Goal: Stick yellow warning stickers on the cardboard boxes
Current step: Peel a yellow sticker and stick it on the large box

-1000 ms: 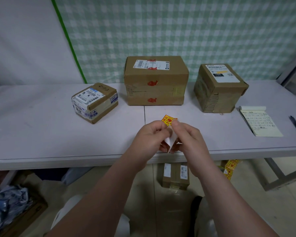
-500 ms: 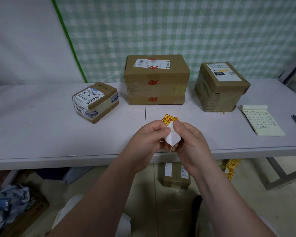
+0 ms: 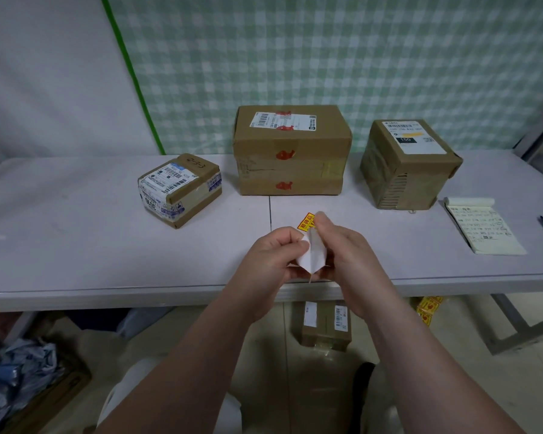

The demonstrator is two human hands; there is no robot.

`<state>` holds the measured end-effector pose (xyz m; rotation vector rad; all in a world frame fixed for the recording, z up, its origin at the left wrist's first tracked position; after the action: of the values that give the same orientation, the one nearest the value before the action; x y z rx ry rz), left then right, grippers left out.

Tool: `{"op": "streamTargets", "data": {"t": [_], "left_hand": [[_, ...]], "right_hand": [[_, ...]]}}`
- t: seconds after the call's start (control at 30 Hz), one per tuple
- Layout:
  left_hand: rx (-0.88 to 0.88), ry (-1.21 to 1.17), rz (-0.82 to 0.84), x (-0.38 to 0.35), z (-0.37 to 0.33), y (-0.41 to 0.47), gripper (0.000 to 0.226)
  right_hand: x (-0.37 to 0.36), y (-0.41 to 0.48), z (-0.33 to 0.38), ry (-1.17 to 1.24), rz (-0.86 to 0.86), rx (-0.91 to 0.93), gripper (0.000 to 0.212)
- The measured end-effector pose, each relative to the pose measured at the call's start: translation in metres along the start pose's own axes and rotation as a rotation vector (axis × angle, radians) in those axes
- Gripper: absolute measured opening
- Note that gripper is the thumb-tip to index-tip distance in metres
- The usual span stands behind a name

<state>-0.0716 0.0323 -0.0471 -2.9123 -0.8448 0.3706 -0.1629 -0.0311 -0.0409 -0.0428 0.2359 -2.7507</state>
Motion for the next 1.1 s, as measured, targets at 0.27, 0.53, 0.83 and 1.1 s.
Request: {"op": "streamTargets", "data": {"t": [0.27,0.53,0.83,1.1], "left_hand": [[0.075,-0.184,0.095,0.002,-0.004,0.002,0.008],[0.071,-0.1,0.127,0.004,-0.009,0.007,0.059],[0.038,-0.134,0.095,0.004,-0.012,0.014,0.02],[0.021,-0.246,-0.017,0.006,-0.005,0.016,0.021]], "right_hand": [[-0.007,0.001,0.011,-0.128,0.029,0.176,0.04],[-0.012,0.002,0.021,-0.238,0.105,0.251,0.041],[-0.017,-0.001,0.014,0.092,0.106,0.049,0.025],[-0.019,-0.002,0.005,0.383,-0.003,-0.073,0.021]]}}
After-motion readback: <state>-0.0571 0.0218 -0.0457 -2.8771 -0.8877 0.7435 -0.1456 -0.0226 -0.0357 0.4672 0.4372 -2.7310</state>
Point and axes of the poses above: each hand's wrist, its own y-axis towards the middle knuckle, its own x-axis out of the back of the hand, z = x × y, the point moved 5 cm from there along y, towards the middle knuckle, and after that the axes turned 15 degrees about -z, right-handed, at the moved point
